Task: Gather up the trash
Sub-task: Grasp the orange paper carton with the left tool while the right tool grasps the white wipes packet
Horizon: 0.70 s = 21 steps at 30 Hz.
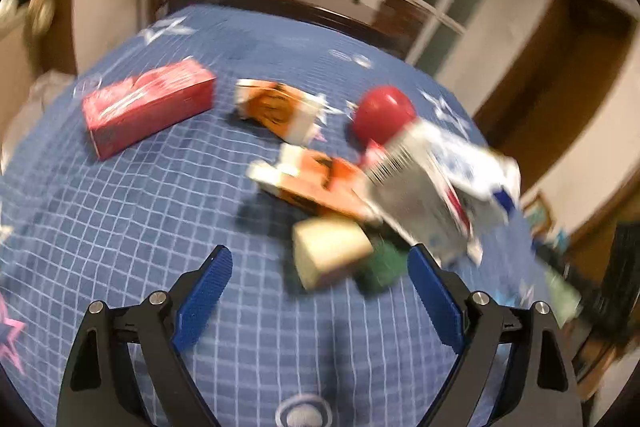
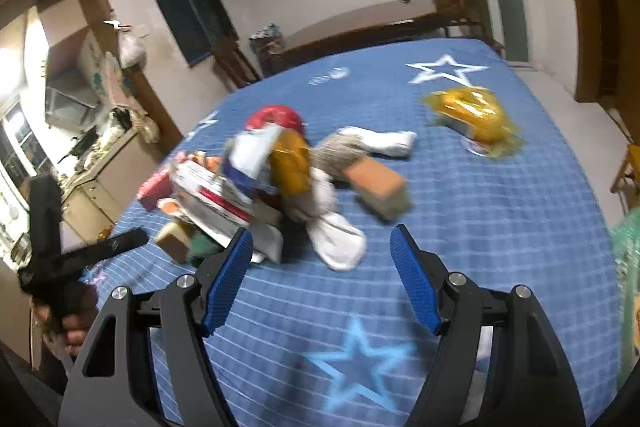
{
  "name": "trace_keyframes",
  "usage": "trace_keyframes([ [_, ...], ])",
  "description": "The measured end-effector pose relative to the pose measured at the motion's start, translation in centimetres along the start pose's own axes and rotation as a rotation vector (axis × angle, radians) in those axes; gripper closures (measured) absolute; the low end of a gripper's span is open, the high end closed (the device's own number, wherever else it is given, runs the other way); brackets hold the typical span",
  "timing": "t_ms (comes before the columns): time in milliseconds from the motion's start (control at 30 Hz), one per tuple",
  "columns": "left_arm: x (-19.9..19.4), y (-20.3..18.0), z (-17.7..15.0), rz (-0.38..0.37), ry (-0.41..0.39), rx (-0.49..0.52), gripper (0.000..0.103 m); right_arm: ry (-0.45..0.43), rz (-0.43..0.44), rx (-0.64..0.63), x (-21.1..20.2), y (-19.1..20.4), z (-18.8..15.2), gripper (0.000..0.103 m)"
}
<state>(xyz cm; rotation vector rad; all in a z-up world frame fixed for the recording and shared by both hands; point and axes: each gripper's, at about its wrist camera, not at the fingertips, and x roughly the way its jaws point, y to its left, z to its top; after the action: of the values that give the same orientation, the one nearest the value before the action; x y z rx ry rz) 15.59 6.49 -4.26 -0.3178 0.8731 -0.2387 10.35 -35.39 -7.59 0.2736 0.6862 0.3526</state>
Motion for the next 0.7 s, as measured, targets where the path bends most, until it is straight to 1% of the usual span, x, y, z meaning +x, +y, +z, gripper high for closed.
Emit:
trace_keyframes([
  [33, 0.2, 0.8, 0.7, 0.003, -0.004, -0.042, 0.014, -0.004, 0.009, -0.007, 0.3, 0.5, 0.3, 0.035],
  [100, 0.7, 1.5, 1.8, 0.009, -0.011, -0.085, 0.014, -0.008, 0.018, -0.012, 0.9, 1.2, 0.8, 0.035],
  [133, 1.4, 2.0, 2.5, 0.018, -0.001, -0.114, 0.014, -0.009, 0.025, -0.012, 1.4, 1.4, 1.2, 0.035],
  [200, 2.7, 2.5, 3.5, -0.012, 0.029, -0.173, 0.014, -0.008, 0.047, -0.004, 2.2, 1.7, 1.7, 0.035],
  [300, 4.2, 2.7, 3.9, -0.044, 0.065, -0.247, 0.014, -0.009, 0.084, 0.001, 3.0, 2.2, 2.2, 0.035],
  [333, 4.7, 2.7, 4.3, -0.052, 0.077, -0.261, 0.014, -0.008, 0.095, 0.000, 3.3, 2.4, 2.5, 0.037],
  [367, 5.1, 2.7, 4.6, -0.052, 0.090, -0.272, 0.014, -0.008, 0.100, -0.002, 3.6, 2.6, 2.6, 0.042],
  [467, 6.0, 2.8, 5.0, -0.075, 0.115, -0.292, 0.019, -0.004, 0.126, -0.022, 4.5, 3.0, 3.2, 0.048],
  [500, 6.3, 2.8, 5.1, -0.080, 0.121, -0.297, 0.023, -0.002, 0.127, -0.023, 4.8, 3.0, 3.3, 0.050],
  [533, 6.6, 2.7, 5.4, -0.090, 0.129, -0.301, 0.025, 0.001, 0.131, -0.019, 5.1, 2.9, 3.4, 0.058],
  [567, 6.9, 2.7, 5.5, -0.091, 0.134, -0.298, 0.030, 0.002, 0.135, -0.016, 5.3, 2.9, 3.5, 0.067],
  [633, 7.1, 2.9, 5.2, -0.082, 0.126, -0.289, 0.039, -0.004, 0.139, -0.011, 5.6, 2.7, 3.4, 0.073],
  [700, 7.6, 3.1, 5.0, -0.103, 0.141, -0.291, 0.060, -0.011, 0.151, -0.002, 5.6, 2.6, 3.2, 0.077],
])
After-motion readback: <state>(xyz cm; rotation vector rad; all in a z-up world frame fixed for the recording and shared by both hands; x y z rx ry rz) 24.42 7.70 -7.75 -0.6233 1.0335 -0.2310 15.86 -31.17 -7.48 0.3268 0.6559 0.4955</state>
